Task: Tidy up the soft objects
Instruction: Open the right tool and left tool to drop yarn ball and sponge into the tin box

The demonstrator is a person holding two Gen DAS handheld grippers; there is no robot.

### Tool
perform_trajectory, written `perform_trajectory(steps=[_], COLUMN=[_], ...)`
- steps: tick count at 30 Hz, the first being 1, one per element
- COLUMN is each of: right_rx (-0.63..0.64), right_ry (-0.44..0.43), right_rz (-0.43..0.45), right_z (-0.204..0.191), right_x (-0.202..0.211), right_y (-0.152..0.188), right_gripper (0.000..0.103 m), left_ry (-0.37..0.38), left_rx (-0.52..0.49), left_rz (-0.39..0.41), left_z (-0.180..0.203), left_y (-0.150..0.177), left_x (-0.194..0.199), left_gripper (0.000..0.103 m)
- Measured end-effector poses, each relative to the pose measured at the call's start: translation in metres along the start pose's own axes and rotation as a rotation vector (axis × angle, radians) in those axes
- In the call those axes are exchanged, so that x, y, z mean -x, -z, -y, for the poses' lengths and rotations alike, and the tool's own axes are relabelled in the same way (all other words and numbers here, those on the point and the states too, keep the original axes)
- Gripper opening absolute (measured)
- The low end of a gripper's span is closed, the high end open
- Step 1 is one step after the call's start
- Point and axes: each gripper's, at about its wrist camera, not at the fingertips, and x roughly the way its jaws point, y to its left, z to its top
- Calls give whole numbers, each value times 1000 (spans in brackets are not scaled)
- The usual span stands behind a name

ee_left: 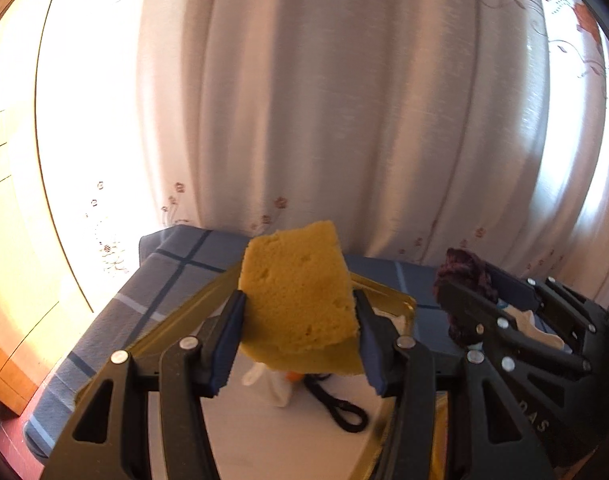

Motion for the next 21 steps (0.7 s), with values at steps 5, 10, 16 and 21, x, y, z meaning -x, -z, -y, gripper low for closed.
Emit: perform_trajectory(steps=[5, 10, 16, 21], right_rx=[-10, -9, 4, 39], right_ry=[-43, -59, -115, -100], right_rz=[-35, -87, -137, -116], right_z=[-14, -31, -51, -55], right_x=[-13, -30, -46, -34], right_y=[-4, -4, 1, 13], right_gripper=[41, 42, 62, 63], left_ry=[-14, -28, -71, -58], left_rx=[15, 40, 89, 100], left_rz=[-19, -38, -69, -32], left_z=[-16, -32, -49, -53], left_y=[-3, -2, 4, 10], left_x=[-5, -11, -19, -9], left_gripper=[52, 52, 65, 79])
